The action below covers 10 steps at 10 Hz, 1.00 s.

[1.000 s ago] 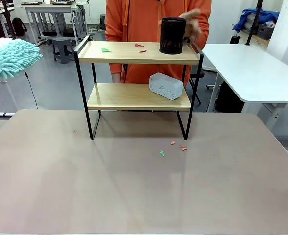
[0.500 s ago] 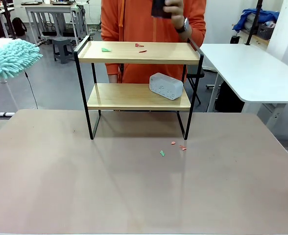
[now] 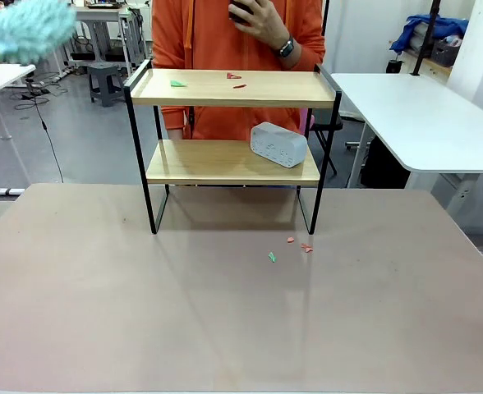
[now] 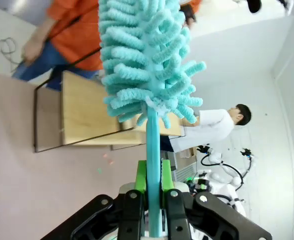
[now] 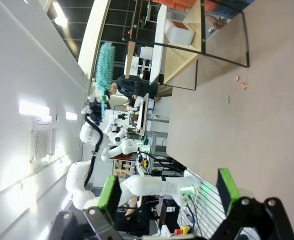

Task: Clean the shelf.
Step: Clean the remaining tier of the Shelf with the Duster once objects are removed.

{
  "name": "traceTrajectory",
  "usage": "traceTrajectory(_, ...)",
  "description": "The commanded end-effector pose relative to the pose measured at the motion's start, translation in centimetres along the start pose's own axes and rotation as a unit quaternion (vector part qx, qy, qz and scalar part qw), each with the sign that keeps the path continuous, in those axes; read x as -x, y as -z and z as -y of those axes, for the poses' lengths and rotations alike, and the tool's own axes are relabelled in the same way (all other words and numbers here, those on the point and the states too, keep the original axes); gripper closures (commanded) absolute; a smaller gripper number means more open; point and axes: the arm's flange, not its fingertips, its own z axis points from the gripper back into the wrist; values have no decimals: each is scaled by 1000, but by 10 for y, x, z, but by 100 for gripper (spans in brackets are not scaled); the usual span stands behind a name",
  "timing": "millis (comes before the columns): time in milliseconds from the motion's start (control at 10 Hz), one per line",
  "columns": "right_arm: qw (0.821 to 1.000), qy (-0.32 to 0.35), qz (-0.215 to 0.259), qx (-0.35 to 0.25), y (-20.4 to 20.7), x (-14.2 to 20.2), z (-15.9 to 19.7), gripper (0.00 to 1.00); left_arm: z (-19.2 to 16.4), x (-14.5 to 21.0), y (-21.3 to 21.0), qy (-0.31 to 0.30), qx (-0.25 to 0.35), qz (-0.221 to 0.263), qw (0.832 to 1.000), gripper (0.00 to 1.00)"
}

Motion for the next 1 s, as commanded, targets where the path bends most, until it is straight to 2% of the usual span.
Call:
traceTrajectory(0,1000,-13,-3,-1,-2,0,0,0,39,-14,46,4,-3,-10,1000,88)
traceTrajectory(100,1000,-13,-3,-1,-2,0,0,0,60,-3,81,19,-10,-48,999,88)
traceTrajectory(300,1000,-13,-3,-1,-2,0,0,0,70,18,130,26,-52,-86,995,88)
traceTrajectory(400,1000,-13,-3,-1,-2,0,0,0,74,9,94,26,-4,-52,998,88)
traceTrajectory(500,1000,-13,-3,-1,-2,0,0,0,74,9,94,26,-4,-52,998,88)
traceTrajectory(600,1000,-13,-3,-1,-2,0,0,0,74,24,133,31,-22,-79,996,88)
traceTrajectory(700,1000,-13,-3,-1,-2,0,0,0,65,35,133,54,-70,-33,995,88)
traceTrajectory(900,1000,-13,-3,-1,-2,0,0,0,69,49,149,95,-123,-64,986,88)
